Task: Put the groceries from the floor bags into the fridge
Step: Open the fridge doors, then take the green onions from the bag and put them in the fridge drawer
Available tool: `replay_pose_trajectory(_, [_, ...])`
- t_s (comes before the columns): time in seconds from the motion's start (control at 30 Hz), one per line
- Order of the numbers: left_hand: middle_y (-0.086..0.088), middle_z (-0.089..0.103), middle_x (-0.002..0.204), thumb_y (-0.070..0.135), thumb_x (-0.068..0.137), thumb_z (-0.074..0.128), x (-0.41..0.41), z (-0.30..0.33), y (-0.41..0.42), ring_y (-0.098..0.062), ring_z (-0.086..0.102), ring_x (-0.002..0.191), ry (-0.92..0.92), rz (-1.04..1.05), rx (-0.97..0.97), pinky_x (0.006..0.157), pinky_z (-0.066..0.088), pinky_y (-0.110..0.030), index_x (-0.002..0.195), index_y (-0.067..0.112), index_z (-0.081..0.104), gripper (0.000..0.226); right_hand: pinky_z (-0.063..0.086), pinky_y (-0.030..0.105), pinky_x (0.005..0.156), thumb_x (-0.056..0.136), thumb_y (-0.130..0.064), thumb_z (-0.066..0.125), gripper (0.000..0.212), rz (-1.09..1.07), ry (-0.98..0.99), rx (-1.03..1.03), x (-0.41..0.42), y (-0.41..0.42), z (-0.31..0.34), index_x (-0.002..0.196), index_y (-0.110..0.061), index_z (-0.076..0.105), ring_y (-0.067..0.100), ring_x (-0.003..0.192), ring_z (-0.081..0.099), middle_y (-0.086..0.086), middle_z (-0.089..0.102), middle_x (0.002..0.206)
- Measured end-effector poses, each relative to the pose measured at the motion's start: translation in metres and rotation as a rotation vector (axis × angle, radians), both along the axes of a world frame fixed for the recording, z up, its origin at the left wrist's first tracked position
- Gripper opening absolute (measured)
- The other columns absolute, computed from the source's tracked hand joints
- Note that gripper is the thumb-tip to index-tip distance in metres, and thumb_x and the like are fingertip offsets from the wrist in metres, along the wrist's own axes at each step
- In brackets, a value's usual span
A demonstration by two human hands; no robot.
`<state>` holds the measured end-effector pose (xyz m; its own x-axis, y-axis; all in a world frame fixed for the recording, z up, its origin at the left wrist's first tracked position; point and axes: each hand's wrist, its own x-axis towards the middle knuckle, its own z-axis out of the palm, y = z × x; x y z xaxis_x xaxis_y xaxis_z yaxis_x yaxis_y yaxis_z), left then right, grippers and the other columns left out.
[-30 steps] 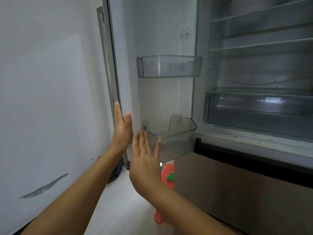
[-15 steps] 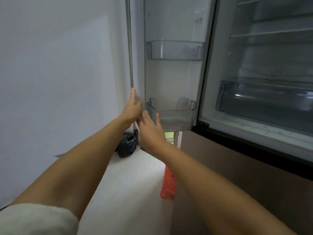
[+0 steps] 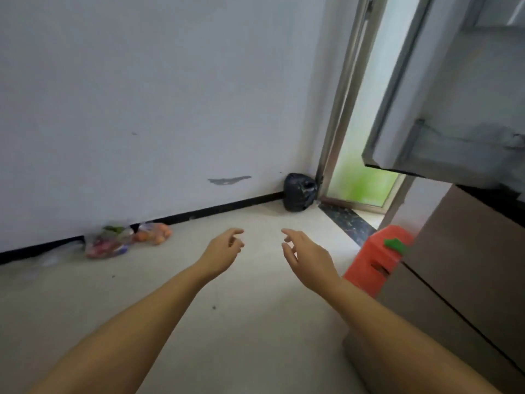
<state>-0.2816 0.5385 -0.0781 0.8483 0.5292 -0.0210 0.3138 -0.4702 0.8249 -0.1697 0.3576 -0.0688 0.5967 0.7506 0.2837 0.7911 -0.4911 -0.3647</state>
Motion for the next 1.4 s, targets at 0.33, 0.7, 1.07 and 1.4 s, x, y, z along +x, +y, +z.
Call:
replay_pose_trajectory(0.33, [-0.005,0.066,0.093,0.016,0.096,0.041,-0.256,-0.061,0.201,-0.021,0.060,0.084,0.259,0.404,0.152,0.075,0.046,-0.032,0.123,0.016,0.056,0.031,0.047,0.030,0.080,0.099,-0.039,0.035,0.046,0.180,0.234,-0.168,-0.149,0.212,-0.092,0.144,-0.027,0.029,0.012,0.100,0.060,-0.007,0.050,0.129])
replay_pose_trajectory(0.7, [-0.008,0.067,0.108,0.023,0.096,0.042,-0.227,-0.077,0.330,-0.023,0.060,0.098,0.283,0.398,0.083,0.084,0.046,-0.030,0.120,0.014,0.058,0.030,0.048,0.033,0.090,0.099,-0.041,0.035,0.046,0.292,0.245,-0.265,-0.129,0.394,-0.107,0.142,-0.025,0.032,0.015,0.118,0.054,-0.001,0.045,0.137])
replay_pose_trajectory(1.07, [-0.010,0.067,0.111,0.023,0.097,0.043,-0.165,-0.091,0.497,-0.026,0.061,0.098,0.325,0.545,-0.013,0.074,0.041,-0.024,0.122,0.013,0.058,0.030,0.047,0.034,0.093,0.099,-0.037,0.036,0.040,0.488,0.296,-0.371,-0.072,0.619,-0.119,0.136,-0.022,0.042,0.017,0.115,0.055,0.001,0.049,0.132])
replay_pose_trajectory(1.4, [-0.004,0.066,0.114,0.025,0.096,0.045,-0.133,-0.132,0.718,-0.020,0.063,0.098,0.369,0.526,-0.031,0.084,0.045,-0.026,0.120,0.016,0.060,0.029,0.048,0.036,0.089,0.098,-0.034,0.039,0.043,0.442,0.385,-0.409,-0.043,0.836,-0.168,0.140,-0.023,0.040,0.022,0.111,0.056,0.003,0.049,0.136])
